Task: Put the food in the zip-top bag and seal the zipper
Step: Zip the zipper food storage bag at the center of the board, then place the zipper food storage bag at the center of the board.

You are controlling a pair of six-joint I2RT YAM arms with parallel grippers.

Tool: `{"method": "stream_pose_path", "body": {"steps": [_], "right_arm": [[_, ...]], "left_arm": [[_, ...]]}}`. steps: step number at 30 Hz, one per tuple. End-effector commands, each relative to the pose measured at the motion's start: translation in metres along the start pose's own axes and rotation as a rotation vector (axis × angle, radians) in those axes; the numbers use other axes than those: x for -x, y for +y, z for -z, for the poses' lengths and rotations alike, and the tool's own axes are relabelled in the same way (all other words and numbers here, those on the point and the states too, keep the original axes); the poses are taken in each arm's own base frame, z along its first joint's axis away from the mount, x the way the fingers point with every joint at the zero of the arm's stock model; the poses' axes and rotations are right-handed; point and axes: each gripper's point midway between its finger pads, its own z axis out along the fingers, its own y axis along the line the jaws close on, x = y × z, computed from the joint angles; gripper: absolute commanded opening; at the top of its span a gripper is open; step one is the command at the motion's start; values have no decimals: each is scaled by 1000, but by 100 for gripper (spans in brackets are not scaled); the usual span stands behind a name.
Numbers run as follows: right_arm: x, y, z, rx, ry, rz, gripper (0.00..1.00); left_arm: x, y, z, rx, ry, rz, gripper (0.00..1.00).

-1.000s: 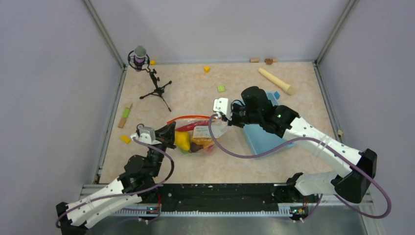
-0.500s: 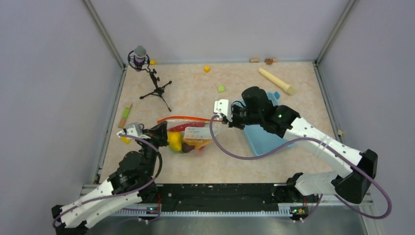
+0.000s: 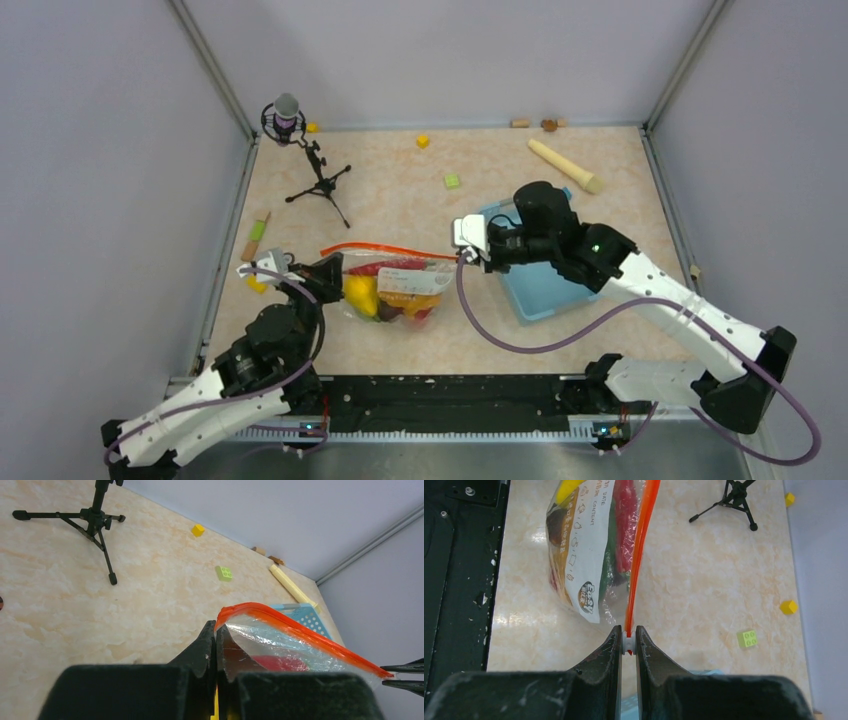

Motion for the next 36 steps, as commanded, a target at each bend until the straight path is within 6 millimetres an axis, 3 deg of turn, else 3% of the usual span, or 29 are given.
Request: {"method": "stream_pose_path", "body": {"steps": [1, 7, 9, 10, 14, 15, 19, 28, 32, 36], "right_arm": [[-14, 6, -2, 4, -3, -24, 0], [-47, -14, -31, -127, 43, -130, 0], [-53, -25, -36, -168, 76, -168, 0], [-57, -31, -39, -190, 94, -188, 0], [-74, -58, -45, -340, 146, -258, 0], [-78, -65, -46, -375, 153, -277, 0], [-90, -92, -47, -535, 173, -344, 0], [-141, -130, -52, -781, 293, -419, 0], [-169, -127, -49, -859, 381, -462, 0], [-182, -121, -49, -888, 417, -519, 0]], "left_arm": [[16, 7, -8, 98, -66, 10, 0], [-4, 19, -22, 250, -29, -134, 0], [-8, 22, -27, 309, -24, -175, 5], [-9, 23, -29, 333, -20, -201, 11], [-10, 23, -35, 404, -18, -263, 60], [-9, 23, -36, 414, -23, -271, 68], [-5, 23, -37, 431, -37, -277, 86], [-6, 37, -31, 450, -79, -257, 96], [-8, 42, -29, 446, -85, -253, 97], [-12, 40, -31, 426, -81, -247, 97]]}}
